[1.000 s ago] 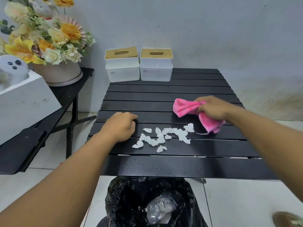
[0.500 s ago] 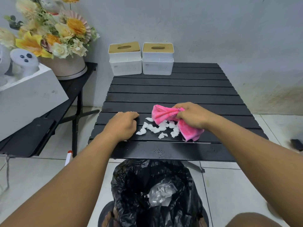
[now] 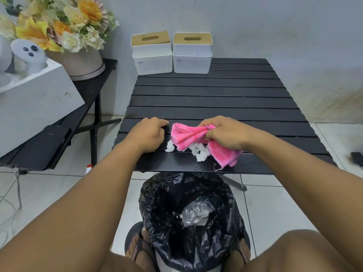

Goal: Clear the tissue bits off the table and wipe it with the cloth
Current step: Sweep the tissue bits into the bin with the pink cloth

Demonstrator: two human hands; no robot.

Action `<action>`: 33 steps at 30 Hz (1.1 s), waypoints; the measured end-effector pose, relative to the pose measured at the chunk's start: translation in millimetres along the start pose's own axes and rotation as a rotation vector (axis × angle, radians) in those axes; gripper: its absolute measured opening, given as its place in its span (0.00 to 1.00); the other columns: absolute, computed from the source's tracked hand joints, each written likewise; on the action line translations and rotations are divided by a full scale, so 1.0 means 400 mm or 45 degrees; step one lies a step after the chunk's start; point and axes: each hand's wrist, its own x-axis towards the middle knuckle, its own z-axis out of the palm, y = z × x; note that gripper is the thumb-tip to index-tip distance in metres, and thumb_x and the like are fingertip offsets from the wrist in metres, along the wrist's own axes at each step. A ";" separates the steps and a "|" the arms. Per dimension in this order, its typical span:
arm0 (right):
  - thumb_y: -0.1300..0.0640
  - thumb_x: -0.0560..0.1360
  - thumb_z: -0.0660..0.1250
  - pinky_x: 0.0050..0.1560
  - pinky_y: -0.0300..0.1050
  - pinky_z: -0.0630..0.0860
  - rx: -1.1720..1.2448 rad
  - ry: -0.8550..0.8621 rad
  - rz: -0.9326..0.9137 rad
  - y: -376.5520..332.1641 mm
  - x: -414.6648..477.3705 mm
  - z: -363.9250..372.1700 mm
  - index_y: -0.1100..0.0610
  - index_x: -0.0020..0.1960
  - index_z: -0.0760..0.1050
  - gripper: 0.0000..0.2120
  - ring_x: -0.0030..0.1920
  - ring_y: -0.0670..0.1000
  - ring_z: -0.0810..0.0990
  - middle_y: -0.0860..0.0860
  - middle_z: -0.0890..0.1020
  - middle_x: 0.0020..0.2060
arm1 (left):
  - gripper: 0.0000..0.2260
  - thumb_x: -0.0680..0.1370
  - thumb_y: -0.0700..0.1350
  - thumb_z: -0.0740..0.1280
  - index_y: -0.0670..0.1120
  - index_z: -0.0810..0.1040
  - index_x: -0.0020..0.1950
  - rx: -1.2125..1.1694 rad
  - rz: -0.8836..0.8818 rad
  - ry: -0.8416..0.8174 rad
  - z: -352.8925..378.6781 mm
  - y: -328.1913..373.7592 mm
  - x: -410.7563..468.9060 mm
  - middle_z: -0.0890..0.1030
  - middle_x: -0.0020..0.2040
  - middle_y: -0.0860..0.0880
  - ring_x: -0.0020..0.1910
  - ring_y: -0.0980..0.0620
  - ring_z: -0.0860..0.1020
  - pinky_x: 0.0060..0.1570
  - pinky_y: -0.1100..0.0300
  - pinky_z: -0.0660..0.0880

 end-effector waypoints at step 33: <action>0.59 0.78 0.63 0.56 0.47 0.73 -0.054 -0.131 -0.118 -0.034 -0.004 0.040 0.42 0.55 0.81 0.14 0.52 0.46 0.78 0.41 0.83 0.49 | 0.24 0.80 0.38 0.53 0.49 0.72 0.74 0.112 0.026 -0.247 -0.024 -0.034 -0.068 0.66 0.78 0.49 0.76 0.43 0.65 0.75 0.49 0.60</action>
